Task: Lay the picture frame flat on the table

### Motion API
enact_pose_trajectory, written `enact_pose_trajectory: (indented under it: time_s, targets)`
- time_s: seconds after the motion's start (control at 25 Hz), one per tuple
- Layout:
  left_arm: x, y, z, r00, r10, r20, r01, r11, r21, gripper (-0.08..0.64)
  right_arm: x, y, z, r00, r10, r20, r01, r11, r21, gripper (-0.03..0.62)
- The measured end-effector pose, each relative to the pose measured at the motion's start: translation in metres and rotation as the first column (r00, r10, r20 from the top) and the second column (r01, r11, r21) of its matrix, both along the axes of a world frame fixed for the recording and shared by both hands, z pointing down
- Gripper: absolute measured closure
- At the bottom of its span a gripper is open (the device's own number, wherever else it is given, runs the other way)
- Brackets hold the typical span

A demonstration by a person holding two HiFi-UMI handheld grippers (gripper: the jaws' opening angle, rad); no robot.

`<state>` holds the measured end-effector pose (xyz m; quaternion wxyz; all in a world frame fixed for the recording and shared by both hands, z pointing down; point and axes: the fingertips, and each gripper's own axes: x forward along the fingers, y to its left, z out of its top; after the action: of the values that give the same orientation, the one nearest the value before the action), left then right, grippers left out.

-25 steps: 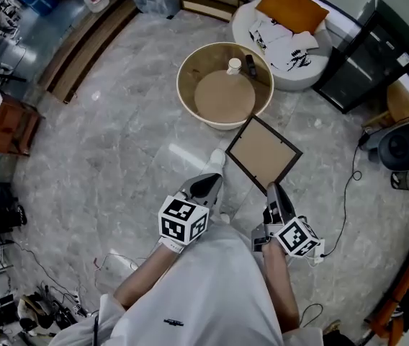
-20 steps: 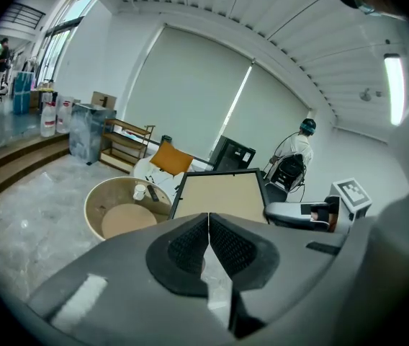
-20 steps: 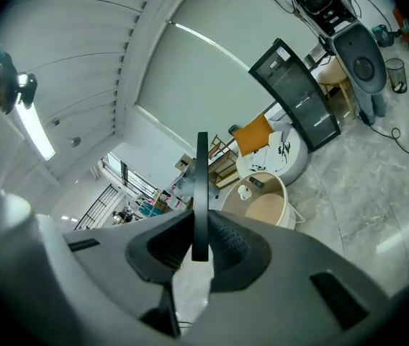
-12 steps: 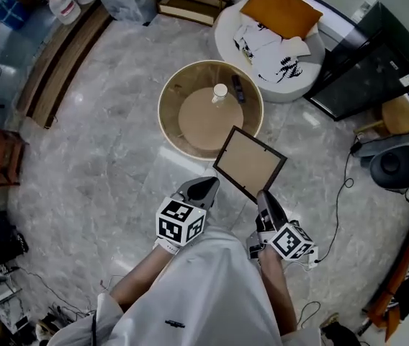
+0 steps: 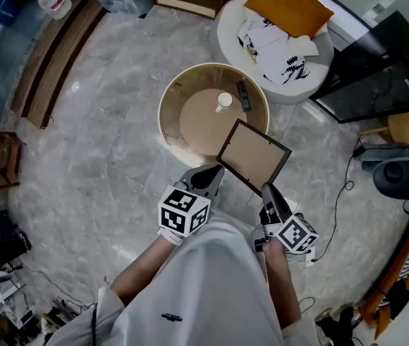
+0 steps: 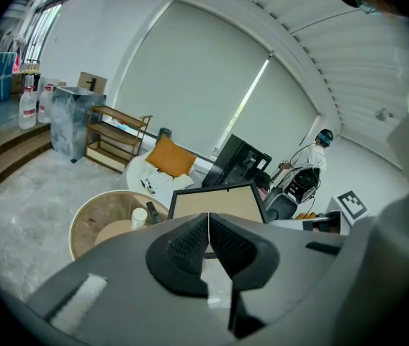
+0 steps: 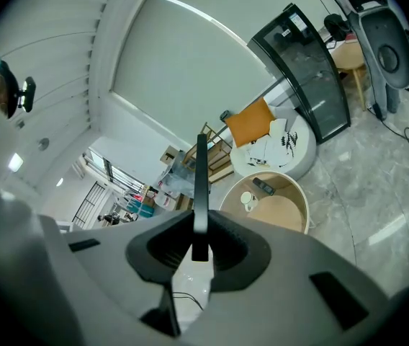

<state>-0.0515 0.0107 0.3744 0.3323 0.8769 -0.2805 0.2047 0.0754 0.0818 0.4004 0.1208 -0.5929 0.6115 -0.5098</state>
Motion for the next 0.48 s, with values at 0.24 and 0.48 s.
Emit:
enact_pose_trajectory:
  time_s: [0.24, 0.48]
  targets:
    - [0.006, -0.011, 0.006, 1.000, -0.030, 0.002, 0.030, 0.999, -0.021, 0.552, 0.009, -0.021, 0.009, 0.999, -0.048, 0.002, 0.048, 0.998, -0.029, 0.534]
    - [0.020, -0.014, -0.003, 0.997, -0.073, 0.008, 0.073, 0.997, -0.027, 0.552, 0.028, -0.025, 0.016, 0.996, -0.087, 0.008, 0.087, 0.994, -0.060, 0.534]
